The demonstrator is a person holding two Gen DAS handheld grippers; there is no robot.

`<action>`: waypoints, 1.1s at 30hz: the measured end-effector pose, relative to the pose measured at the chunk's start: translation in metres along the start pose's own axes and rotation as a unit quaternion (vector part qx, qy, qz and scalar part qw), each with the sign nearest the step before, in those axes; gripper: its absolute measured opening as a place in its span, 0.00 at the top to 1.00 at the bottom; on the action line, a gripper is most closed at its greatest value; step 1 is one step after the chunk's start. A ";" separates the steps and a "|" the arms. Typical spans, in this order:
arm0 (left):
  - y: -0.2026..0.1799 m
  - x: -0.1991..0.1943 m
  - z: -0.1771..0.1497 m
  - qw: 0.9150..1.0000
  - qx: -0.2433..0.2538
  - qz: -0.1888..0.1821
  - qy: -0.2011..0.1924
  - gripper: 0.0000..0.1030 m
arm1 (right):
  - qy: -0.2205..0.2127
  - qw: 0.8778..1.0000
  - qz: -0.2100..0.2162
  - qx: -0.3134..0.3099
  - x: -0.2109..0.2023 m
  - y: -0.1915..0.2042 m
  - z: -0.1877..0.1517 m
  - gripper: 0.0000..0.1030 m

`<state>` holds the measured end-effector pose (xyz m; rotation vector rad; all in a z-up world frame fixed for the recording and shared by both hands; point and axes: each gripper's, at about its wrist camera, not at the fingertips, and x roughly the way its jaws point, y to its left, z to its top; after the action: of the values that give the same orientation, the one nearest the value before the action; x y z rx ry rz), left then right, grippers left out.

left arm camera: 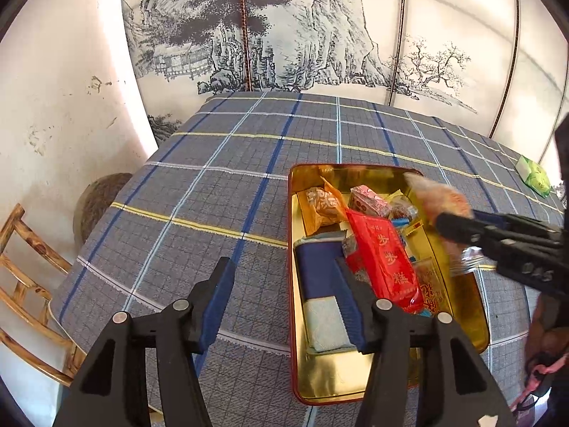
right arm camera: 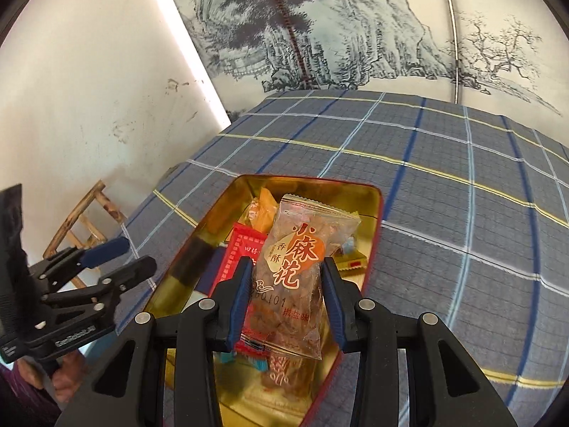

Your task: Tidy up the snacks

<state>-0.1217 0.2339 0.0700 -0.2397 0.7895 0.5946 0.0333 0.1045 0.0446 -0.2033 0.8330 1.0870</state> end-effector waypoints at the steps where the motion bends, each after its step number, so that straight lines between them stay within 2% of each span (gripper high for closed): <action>1: 0.000 0.000 0.001 1.000 0.001 0.003 -0.003 0.49 | 0.004 1.000 -0.002 0.000 0.005 0.000 0.001 0.61; 10: -0.002 0.008 0.004 1.000 0.005 0.006 -0.001 0.45 | 0.021 1.000 -0.004 0.009 0.027 -0.006 0.002 0.61; 19: -0.003 0.011 0.003 1.000 0.010 0.011 -0.008 0.37 | 0.029 1.000 -0.003 0.011 0.035 -0.005 -0.002 0.60; 28: -0.007 0.006 0.002 0.999 0.010 0.025 -0.020 0.33 | -0.002 1.000 0.000 0.011 0.017 -0.002 -0.003 0.59; 29: -0.008 0.005 0.002 0.999 0.011 0.026 -0.022 0.30 | -0.009 1.000 -0.002 0.004 0.013 0.001 -0.003 0.58; 32: -0.012 -0.002 -0.001 0.999 0.013 0.032 -0.038 0.27 | -0.033 0.999 -0.017 -0.018 -0.001 0.014 -0.008 0.53; 33: -0.012 -0.005 -0.002 0.998 0.013 0.034 -0.044 0.27 | -0.042 0.999 -0.023 -0.024 -0.007 0.017 -0.009 0.47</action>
<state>-0.1189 0.2211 0.0725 -0.1620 0.7226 0.6532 0.0130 0.1030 0.0470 -0.2138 0.7236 1.0667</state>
